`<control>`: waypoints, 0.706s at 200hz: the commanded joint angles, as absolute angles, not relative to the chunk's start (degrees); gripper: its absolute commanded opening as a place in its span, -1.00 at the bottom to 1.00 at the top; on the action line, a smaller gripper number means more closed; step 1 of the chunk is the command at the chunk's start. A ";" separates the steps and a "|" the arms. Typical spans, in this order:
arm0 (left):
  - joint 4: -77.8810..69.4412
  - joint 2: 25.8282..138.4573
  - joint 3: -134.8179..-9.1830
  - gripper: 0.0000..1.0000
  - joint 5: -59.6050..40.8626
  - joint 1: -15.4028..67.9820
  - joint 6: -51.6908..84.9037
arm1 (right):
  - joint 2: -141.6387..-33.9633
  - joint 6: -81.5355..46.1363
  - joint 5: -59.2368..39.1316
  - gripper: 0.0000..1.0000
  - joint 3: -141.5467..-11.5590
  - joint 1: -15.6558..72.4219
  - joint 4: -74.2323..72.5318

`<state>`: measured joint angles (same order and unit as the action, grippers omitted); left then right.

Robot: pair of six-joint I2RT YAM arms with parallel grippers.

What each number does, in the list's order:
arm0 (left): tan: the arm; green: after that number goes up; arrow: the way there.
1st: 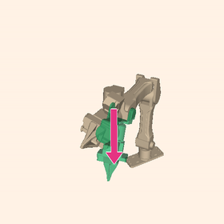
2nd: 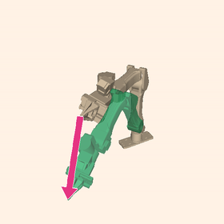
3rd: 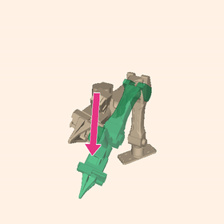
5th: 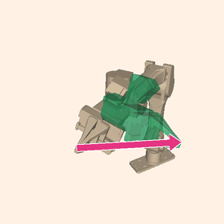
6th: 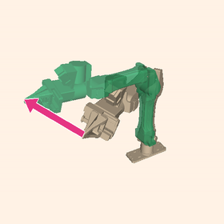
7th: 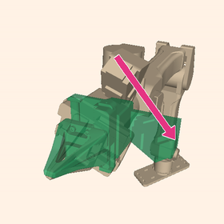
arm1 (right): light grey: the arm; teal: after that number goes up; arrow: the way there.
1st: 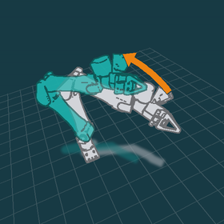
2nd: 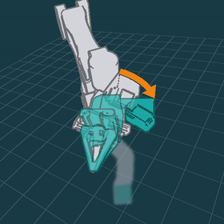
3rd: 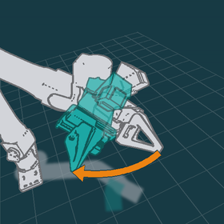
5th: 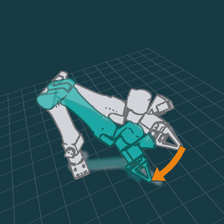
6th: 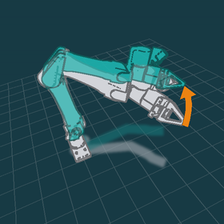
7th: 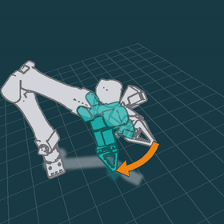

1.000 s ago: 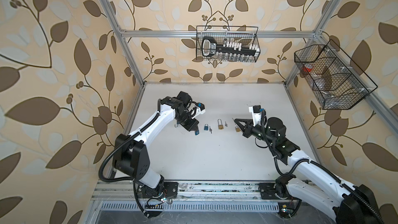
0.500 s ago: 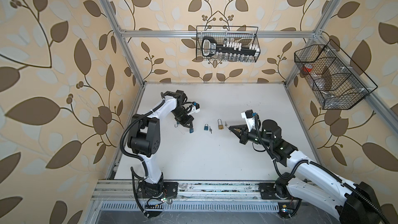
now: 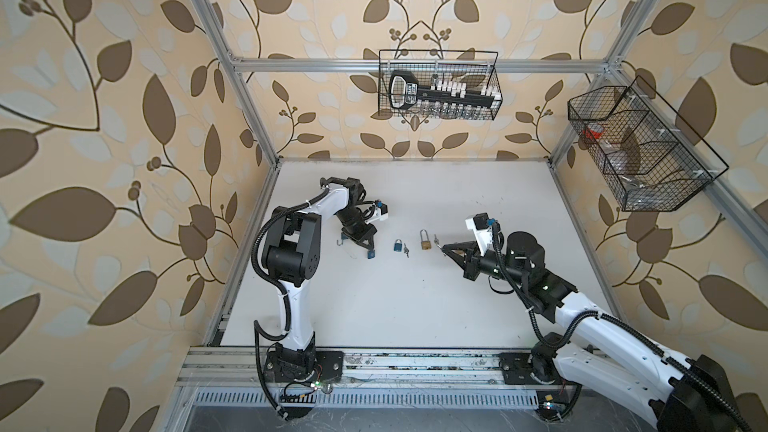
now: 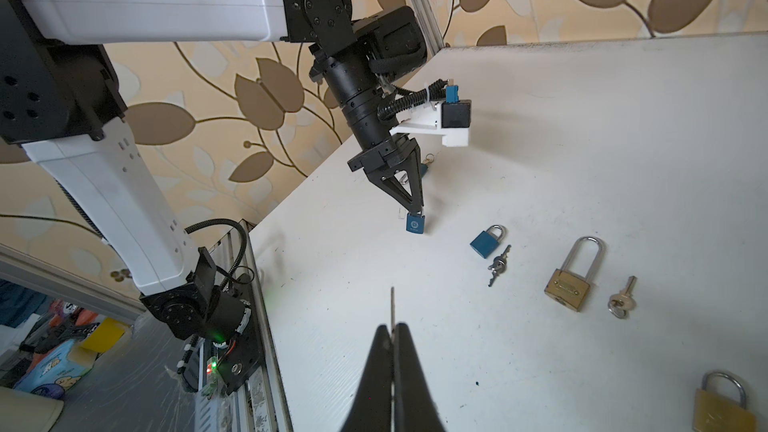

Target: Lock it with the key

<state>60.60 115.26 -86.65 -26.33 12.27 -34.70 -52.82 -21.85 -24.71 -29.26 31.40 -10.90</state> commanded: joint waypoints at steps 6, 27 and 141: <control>61.39 116.60 -89.35 -0.84 -26.19 11.51 -37.06 | -51.90 -21.06 -26.07 -1.00 -29.19 31.65 -9.71; 60.73 117.45 -89.79 -0.79 -26.37 11.27 -37.27 | -51.93 -20.80 -26.19 -1.00 -29.27 31.65 -9.23; 59.15 120.41 -92.58 -0.37 -24.71 9.98 -37.64 | -51.70 -20.41 -25.56 -1.00 -29.53 31.71 -7.47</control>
<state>58.26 119.70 -90.45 -25.96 10.92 -35.90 -52.51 -21.12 -25.10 -29.26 31.40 -8.43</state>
